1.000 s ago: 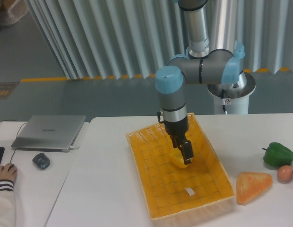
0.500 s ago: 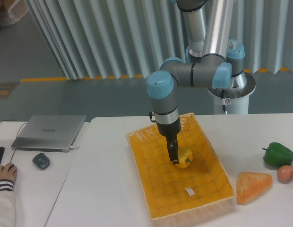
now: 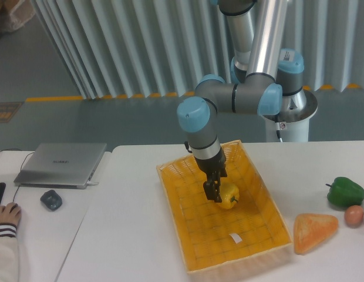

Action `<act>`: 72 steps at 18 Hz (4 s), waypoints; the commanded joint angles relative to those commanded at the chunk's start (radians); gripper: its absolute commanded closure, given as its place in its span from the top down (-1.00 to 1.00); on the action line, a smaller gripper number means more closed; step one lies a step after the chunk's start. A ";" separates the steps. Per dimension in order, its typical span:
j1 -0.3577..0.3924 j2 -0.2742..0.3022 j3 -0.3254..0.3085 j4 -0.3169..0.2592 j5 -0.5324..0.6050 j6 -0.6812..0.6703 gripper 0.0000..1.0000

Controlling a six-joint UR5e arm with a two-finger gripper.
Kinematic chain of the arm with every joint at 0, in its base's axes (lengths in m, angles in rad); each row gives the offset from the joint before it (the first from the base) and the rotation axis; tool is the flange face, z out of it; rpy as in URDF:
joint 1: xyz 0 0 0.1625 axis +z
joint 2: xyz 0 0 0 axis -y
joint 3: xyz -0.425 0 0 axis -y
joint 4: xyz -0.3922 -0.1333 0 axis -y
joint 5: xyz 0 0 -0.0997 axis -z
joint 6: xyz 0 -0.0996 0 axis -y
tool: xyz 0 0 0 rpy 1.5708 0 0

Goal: Place the yellow pepper on the table
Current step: 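Close the gripper on the yellow pepper's stem end, then lift the yellow pepper out of the basket and carry it beside the green pepper, then lower the yellow pepper onto the table next to the green pepper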

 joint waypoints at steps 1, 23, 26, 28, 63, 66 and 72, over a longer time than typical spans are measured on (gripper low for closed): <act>-0.002 -0.002 0.000 0.002 -0.002 0.000 1.00; 0.015 0.029 0.031 -0.043 -0.011 -0.107 0.12; 0.049 0.041 0.069 -0.084 -0.047 -0.158 0.11; 0.087 0.057 0.086 -0.081 -0.084 -0.176 0.12; 0.489 0.178 -0.017 -0.040 -0.238 -0.388 0.10; 0.488 0.167 -0.021 -0.082 -0.181 -0.317 0.10; 0.469 0.144 -0.025 -0.138 -0.123 -0.273 0.10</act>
